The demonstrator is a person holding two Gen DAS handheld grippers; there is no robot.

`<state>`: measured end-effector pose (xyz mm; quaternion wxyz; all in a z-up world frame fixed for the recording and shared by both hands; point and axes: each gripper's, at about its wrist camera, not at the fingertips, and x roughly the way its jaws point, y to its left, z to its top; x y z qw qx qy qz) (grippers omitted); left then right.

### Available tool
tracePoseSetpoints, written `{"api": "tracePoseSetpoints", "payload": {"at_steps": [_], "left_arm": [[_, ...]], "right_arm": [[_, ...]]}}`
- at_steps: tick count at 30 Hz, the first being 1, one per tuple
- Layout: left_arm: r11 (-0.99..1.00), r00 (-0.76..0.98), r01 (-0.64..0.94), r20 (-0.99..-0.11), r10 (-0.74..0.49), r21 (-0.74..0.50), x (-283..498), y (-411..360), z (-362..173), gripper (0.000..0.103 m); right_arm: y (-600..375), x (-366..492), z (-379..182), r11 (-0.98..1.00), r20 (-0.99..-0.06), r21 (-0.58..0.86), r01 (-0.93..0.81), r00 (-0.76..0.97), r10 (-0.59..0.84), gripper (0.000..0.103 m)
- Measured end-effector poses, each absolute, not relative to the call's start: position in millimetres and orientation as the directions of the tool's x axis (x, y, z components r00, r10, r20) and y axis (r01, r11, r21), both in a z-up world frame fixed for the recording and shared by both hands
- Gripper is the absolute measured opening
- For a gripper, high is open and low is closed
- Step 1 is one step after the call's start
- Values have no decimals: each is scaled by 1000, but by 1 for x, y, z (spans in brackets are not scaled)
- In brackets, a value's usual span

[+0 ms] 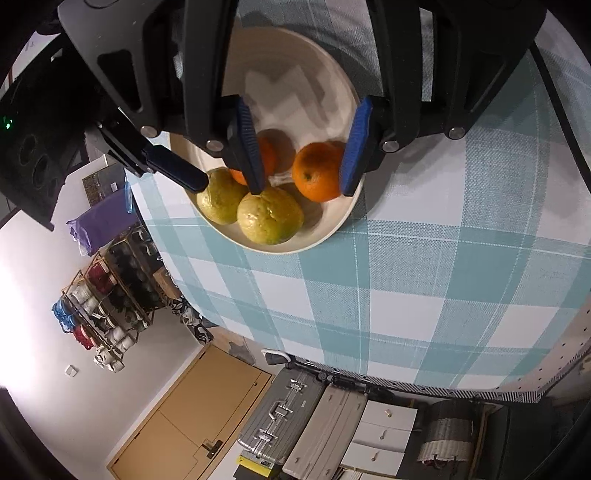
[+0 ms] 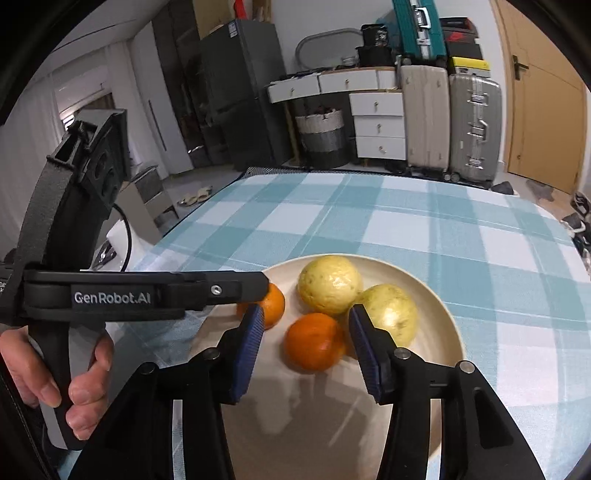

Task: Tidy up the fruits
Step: 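Carry both oranges onto the plate beside the guavas and open both tools, then move both tools back toward the tomatoes and plums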

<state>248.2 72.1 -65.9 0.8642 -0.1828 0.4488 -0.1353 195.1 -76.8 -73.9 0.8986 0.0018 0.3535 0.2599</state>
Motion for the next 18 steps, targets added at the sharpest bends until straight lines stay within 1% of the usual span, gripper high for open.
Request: {"api": "tracePoseSetpoints", "payload": {"at_steps": [2, 5, 6, 14, 15, 16, 18], "left_arm": [[902, 571, 72, -724, -387, -426, 242, 72, -59, 39], [907, 589, 59, -720, -369, -416, 230, 72, -50, 43], [911, 597, 52, -719, -356, -409, 223, 70, -46, 43], [939, 634, 67, -713, -301, -337, 178, 53, -22, 43], [943, 636, 68, -714, -293, -326, 173, 51, -20, 43], [947, 638, 69, -716, -284, -315, 167, 48, -17, 43], [945, 640, 73, -712, -290, -319, 156, 44, -12, 43]], "right_arm": [[-84, 189, -70, 863, -620, 216, -457, 619, 482, 49], [-91, 178, -64, 871, -606, 201, -448, 642, 470, 51], [-96, 174, -60, 871, -597, 208, -445, 648, 473, 53], [-121, 146, -40, 886, -554, 235, -400, 694, 460, 54], [-124, 141, -37, 887, -548, 236, -397, 699, 459, 58], [-127, 138, -35, 888, -542, 236, -394, 705, 457, 64], [-133, 127, -29, 889, -519, 240, -389, 722, 457, 68]]}}
